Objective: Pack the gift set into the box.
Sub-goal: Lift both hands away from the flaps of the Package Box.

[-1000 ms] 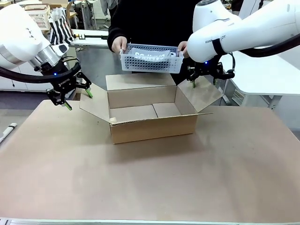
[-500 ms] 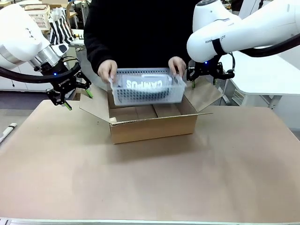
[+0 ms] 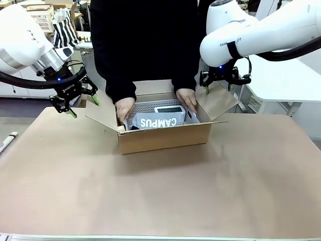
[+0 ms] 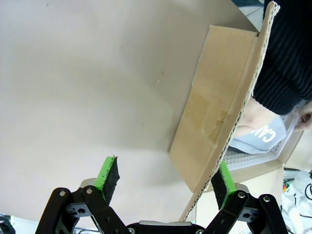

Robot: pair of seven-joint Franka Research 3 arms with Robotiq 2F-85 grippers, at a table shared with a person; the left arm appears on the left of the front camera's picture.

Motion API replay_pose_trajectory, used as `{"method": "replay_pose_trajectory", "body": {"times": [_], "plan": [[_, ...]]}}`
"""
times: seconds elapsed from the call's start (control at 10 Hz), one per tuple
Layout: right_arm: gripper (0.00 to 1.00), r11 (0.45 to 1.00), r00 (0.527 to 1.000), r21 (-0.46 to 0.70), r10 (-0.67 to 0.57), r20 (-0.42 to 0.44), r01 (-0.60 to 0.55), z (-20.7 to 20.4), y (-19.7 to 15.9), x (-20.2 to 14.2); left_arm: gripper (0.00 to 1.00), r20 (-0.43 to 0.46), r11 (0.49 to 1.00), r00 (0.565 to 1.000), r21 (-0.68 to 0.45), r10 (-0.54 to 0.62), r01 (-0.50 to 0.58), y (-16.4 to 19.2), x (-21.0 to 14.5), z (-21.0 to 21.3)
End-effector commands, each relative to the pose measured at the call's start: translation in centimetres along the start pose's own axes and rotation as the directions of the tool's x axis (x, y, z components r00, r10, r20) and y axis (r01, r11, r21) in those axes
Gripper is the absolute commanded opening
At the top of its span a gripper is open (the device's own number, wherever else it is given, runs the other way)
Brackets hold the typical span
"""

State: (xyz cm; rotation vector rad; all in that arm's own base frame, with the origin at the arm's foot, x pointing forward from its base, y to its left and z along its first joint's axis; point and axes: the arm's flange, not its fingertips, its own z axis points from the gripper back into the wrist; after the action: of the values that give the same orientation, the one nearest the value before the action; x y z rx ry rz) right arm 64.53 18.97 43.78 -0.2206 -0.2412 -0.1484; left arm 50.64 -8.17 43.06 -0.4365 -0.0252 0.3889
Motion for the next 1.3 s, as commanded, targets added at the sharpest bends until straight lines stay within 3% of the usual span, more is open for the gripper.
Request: {"method": "replay_pose_trajectory", "body": {"times": [0.0,1.2], "plan": [[1.00,1.000,1.000,-0.014,-0.005,0.021,0.006,0.21,-0.29,0.18,1.00,0.008,1.000,1.000,0.019,0.013,-0.013,-0.04,-0.18,0.21],[1.00,1.000,1.000,-0.014,-0.005,0.021,0.006,0.21,-0.29,0.18,1.00,0.008,1.000,1.000,0.019,0.013,-0.013,-0.04,-0.18,0.21]]}}
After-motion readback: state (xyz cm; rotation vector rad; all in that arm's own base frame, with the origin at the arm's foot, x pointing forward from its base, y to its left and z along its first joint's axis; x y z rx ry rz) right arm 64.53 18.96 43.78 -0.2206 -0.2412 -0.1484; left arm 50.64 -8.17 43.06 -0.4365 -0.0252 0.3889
